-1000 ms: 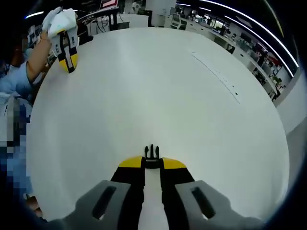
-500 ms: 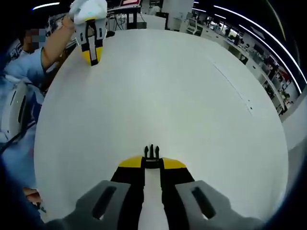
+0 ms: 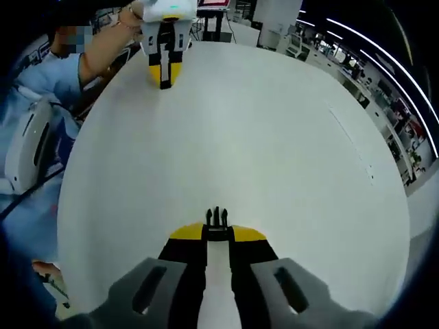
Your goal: Snap the two parts of the plastic buckle together until the buckle closes and remains connected.
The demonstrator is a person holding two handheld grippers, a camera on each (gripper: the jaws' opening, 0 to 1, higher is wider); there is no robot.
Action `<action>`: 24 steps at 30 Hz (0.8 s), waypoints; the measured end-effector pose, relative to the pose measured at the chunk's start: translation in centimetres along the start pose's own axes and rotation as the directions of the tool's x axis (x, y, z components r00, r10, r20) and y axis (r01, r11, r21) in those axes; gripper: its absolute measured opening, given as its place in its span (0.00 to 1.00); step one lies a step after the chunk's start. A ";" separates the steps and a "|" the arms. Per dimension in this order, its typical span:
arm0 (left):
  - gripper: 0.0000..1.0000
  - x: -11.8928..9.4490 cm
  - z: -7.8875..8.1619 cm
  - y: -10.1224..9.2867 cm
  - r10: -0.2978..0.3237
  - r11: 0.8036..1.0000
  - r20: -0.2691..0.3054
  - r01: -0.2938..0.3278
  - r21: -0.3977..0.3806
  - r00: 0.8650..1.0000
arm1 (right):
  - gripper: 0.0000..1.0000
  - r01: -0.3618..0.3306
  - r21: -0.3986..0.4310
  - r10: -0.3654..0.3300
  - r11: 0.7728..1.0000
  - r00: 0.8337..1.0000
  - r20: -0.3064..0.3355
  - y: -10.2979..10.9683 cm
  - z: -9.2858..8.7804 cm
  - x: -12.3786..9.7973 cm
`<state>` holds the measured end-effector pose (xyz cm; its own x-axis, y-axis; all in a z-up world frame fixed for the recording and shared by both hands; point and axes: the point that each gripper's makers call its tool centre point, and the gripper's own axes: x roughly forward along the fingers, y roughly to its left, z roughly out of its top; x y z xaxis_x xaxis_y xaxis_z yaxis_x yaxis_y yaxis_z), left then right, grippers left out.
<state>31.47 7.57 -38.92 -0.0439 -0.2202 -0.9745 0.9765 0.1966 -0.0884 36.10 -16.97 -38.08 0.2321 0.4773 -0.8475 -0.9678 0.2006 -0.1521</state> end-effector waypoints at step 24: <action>0.09 0.1 0.2 0.0 -0.009 1.000 0.008 0.009 0.019 1.000 | 0.11 -0.086 -0.135 0.088 0.987 0.996 0.009 4.2 2.2 0.7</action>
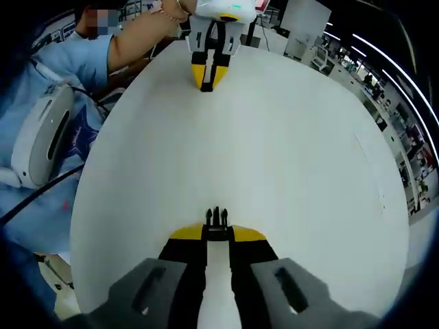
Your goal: Snap the two parts of the plastic buckle together until the buckle closes and remains connected.
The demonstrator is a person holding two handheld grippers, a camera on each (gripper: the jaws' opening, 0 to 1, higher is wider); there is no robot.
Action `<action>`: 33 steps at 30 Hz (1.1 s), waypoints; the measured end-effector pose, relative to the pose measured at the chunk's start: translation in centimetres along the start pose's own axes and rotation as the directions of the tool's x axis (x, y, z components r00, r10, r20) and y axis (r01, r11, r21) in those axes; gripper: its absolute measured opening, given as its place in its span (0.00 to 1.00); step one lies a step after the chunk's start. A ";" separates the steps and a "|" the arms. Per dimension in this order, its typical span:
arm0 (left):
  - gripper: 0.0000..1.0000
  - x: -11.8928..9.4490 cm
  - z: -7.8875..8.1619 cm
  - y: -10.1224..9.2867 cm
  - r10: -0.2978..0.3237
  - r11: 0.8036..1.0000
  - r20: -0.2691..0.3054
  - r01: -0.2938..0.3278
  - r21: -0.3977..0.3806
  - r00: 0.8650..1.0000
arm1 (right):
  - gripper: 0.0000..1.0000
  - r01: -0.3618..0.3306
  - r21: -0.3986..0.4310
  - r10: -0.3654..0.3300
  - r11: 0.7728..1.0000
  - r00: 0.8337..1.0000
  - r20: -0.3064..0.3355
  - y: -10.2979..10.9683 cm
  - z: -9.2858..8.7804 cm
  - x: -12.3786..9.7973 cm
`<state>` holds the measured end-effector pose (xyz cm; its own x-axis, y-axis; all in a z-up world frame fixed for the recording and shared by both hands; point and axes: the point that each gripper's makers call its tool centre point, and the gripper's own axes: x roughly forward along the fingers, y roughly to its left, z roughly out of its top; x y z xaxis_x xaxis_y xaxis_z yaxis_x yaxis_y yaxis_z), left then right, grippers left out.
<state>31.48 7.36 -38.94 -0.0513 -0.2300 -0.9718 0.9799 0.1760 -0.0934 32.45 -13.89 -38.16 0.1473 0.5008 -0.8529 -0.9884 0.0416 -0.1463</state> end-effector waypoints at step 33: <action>0.09 0.7 4.0 -0.1 -0.016 0.997 0.079 0.010 0.080 0.997 | 0.11 -0.029 0.046 0.027 0.999 0.999 0.026 1.1 1.0 0.6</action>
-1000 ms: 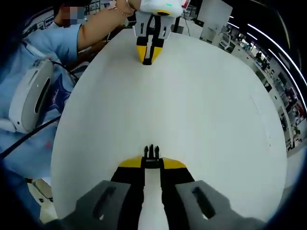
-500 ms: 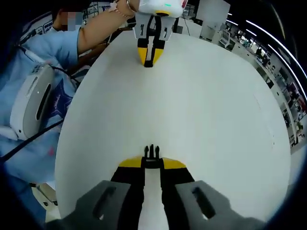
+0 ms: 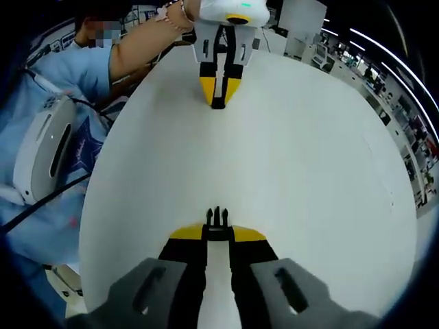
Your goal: Snap the two parts of the plastic buckle together until the buckle closes and remains connected.
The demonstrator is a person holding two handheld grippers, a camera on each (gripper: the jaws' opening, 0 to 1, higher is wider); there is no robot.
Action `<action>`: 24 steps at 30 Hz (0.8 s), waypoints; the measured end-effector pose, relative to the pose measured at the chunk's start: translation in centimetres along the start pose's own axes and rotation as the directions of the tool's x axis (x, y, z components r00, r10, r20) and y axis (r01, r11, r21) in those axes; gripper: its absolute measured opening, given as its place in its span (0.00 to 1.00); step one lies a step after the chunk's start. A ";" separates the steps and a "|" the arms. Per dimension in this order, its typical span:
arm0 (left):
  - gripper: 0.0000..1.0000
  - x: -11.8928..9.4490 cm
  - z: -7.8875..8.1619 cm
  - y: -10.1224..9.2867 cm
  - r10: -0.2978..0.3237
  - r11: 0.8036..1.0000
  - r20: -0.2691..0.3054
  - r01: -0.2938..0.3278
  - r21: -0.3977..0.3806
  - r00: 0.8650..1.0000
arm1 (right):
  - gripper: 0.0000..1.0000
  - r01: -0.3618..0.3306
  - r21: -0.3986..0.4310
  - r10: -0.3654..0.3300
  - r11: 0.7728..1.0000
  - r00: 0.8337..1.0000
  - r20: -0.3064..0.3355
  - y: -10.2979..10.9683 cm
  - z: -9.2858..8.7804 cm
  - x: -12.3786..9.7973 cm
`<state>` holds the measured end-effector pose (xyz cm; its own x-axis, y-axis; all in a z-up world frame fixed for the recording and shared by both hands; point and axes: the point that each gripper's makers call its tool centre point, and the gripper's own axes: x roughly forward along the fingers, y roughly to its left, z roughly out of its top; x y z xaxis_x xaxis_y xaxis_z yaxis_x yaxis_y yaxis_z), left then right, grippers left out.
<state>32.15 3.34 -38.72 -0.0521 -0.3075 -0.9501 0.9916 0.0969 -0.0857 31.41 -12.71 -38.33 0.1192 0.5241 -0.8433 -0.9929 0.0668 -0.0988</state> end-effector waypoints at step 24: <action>0.09 1.4 3.9 -1.2 -0.025 0.997 0.077 0.020 0.071 0.997 | 0.11 0.011 -0.022 -0.010 1.000 1.000 0.018 -0.1 2.2 1.1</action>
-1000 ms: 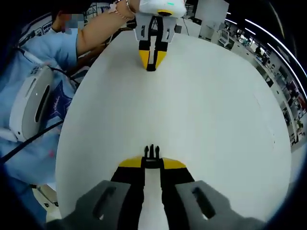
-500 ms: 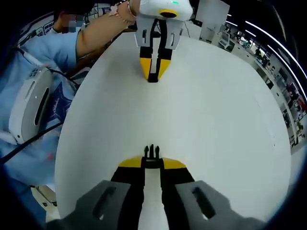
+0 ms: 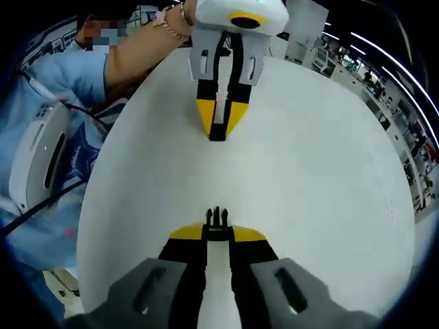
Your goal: Snap the two parts of the plastic buckle together until the buckle closes and remains connected.
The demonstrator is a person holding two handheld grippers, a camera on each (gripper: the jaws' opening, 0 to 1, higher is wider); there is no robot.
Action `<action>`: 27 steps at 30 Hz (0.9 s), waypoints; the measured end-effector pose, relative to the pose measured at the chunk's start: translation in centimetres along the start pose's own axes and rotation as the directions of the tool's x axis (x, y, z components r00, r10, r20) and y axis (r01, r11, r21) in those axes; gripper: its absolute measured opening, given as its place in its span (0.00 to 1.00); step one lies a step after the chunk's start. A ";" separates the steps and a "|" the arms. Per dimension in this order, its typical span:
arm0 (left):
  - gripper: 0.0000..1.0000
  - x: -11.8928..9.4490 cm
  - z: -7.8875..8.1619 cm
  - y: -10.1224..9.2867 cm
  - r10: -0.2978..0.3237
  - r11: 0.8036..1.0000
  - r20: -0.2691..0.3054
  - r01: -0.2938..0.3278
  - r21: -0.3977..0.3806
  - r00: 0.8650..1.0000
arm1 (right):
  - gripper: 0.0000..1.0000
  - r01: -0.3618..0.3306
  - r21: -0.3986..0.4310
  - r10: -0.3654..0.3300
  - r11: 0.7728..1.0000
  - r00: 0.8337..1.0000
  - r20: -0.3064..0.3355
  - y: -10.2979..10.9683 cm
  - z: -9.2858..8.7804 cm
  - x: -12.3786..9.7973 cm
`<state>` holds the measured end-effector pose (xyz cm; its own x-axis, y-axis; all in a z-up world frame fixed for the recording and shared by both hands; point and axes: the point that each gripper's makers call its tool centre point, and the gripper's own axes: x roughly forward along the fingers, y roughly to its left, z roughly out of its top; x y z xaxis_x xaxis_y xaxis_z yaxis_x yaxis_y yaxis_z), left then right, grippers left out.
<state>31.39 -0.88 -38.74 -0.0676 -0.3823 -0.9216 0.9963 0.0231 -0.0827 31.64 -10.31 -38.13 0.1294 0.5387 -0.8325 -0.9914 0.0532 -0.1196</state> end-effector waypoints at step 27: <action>0.09 1.3 2.9 -0.3 0.036 0.997 0.079 -0.041 0.070 0.996 | 0.11 -0.003 -0.003 0.003 1.000 1.000 0.000 0.5 1.1 1.2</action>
<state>31.12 -4.11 -38.82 -0.0277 -0.4527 -0.8912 0.9995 -0.0263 -0.0177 31.30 -8.66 -38.61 0.1268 0.5389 -0.8328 -0.9917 0.0496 -0.1189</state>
